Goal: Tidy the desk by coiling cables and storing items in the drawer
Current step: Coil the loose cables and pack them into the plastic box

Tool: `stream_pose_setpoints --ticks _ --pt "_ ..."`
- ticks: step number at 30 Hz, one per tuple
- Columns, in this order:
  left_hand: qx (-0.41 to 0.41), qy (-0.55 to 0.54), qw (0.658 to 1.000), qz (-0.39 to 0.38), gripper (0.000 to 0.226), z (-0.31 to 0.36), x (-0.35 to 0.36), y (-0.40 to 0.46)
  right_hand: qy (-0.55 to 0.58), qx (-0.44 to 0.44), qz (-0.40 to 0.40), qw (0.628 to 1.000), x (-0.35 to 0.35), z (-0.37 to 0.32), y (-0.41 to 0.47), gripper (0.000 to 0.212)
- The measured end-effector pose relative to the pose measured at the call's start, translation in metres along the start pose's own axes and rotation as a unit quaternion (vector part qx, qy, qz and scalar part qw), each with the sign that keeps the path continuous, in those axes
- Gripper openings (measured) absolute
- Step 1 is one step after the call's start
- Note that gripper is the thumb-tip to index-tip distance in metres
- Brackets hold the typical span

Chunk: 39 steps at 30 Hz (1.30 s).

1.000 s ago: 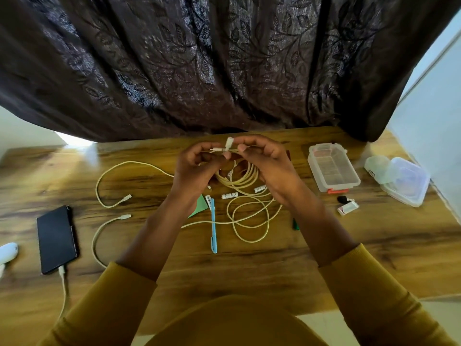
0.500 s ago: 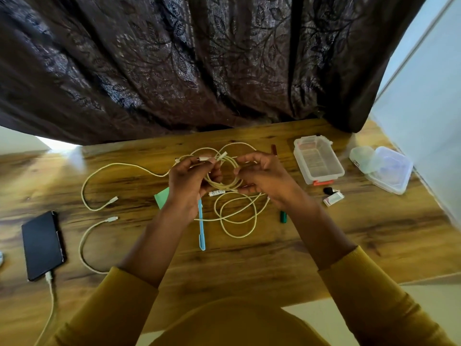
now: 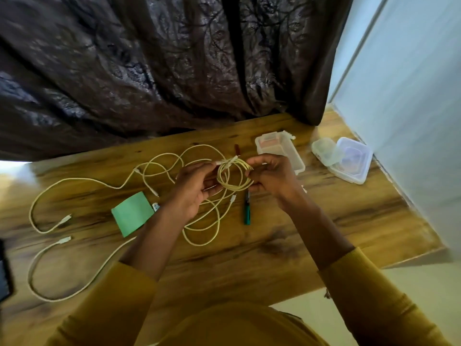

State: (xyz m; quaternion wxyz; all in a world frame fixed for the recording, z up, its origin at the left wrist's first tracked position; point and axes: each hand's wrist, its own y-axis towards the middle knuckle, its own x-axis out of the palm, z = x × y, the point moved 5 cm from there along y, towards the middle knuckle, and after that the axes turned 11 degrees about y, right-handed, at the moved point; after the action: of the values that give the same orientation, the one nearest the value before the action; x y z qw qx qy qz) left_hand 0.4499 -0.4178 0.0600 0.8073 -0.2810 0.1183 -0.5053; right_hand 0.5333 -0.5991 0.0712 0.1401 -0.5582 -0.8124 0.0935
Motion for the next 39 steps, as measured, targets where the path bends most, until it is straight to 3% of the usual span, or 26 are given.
stream_pose_setpoints --ticks 8,12,20,24,28,32,35,39 --pt "0.056 0.116 0.992 -0.003 0.019 0.016 0.071 0.033 -0.054 0.009 0.105 0.993 -0.073 -0.001 0.041 0.026" --pt "0.085 0.171 0.981 0.028 0.021 0.022 0.102 0.062 -0.129 -0.039 0.151 0.979 -0.106 -0.006 0.069 0.023" --pt "0.097 0.235 0.965 0.061 0.023 0.01 0.131 0.103 -0.303 -0.135 0.131 0.934 -0.121 -0.021 0.122 0.015" --pt "0.182 0.362 0.908 0.103 0.024 0.011 0.133 0.104 -0.386 -0.187 0.084 0.899 -0.111 -0.02 0.137 0.017" --pt "0.274 0.469 0.827 0.148 0.027 0.019 0.142 0.098 -0.433 -0.227 0.053 0.871 -0.105 -0.019 0.145 0.022" --pt "0.318 0.539 0.758 0.181 0.022 0.016 0.142 0.098 -0.476 -0.238 0.034 0.846 -0.101 -0.014 0.144 0.017" --pt "0.325 0.563 0.737 0.187 0.015 0.009 0.144 0.1 -0.512 -0.249 0.014 0.822 -0.096 -0.01 0.144 0.014" --pt "0.311 0.573 0.738 0.175 0.018 0.005 0.148 0.104 -0.522 -0.273 0.007 0.808 -0.086 -0.01 0.142 0.008"
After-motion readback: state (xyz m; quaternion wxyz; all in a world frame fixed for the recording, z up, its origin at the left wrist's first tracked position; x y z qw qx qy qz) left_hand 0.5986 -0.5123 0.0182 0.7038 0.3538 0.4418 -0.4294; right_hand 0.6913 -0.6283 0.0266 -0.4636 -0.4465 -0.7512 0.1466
